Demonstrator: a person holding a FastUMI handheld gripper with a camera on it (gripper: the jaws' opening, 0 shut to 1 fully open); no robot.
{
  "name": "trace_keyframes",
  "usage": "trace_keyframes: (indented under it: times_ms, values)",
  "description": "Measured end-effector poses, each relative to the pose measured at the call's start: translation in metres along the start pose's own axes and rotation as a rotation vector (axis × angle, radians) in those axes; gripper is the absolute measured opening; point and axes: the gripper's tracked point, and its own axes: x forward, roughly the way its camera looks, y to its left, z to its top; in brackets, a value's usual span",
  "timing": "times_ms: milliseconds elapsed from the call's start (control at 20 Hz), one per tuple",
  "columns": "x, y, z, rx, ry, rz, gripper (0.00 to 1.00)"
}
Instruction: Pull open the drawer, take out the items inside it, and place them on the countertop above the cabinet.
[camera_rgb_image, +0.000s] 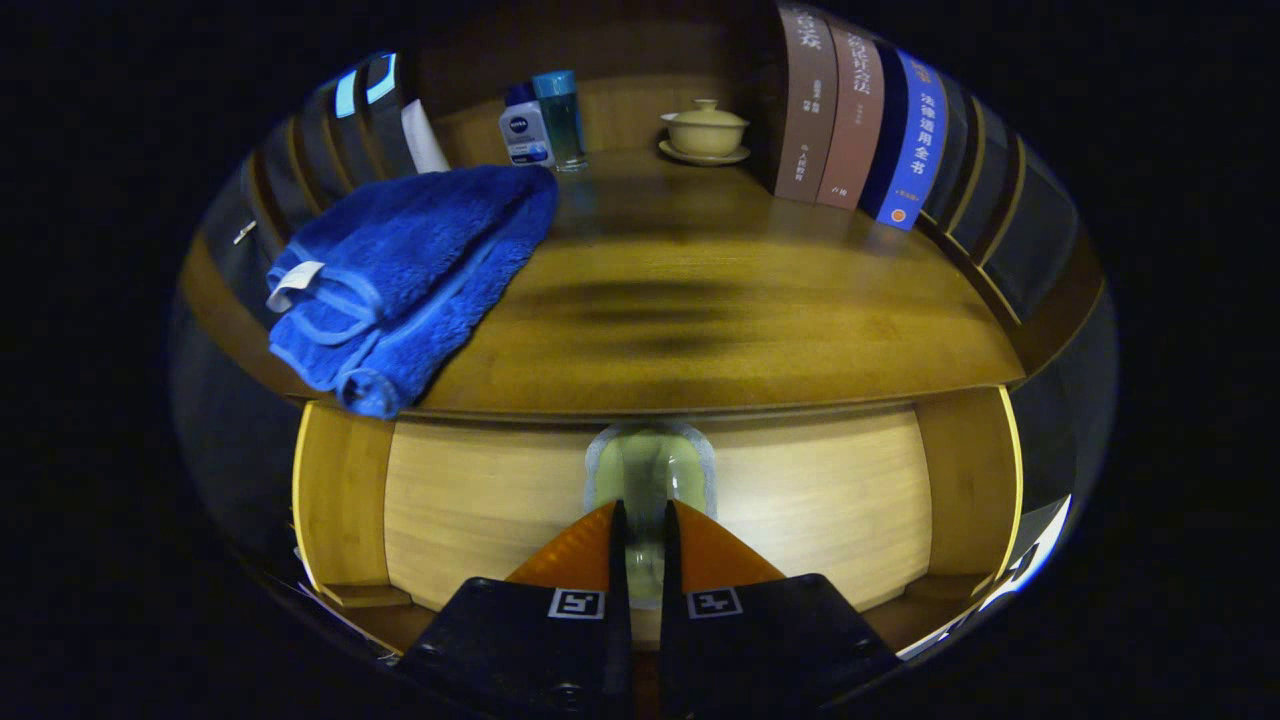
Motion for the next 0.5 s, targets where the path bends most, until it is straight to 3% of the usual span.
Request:
trace_keyframes:
  times_ms: [300,500]
  values:
    - [-0.070,0.001,-0.001,0.016,-0.153,0.029,0.15]
    - [-0.103,0.001,0.043,0.050,-0.309,0.045,0.15]
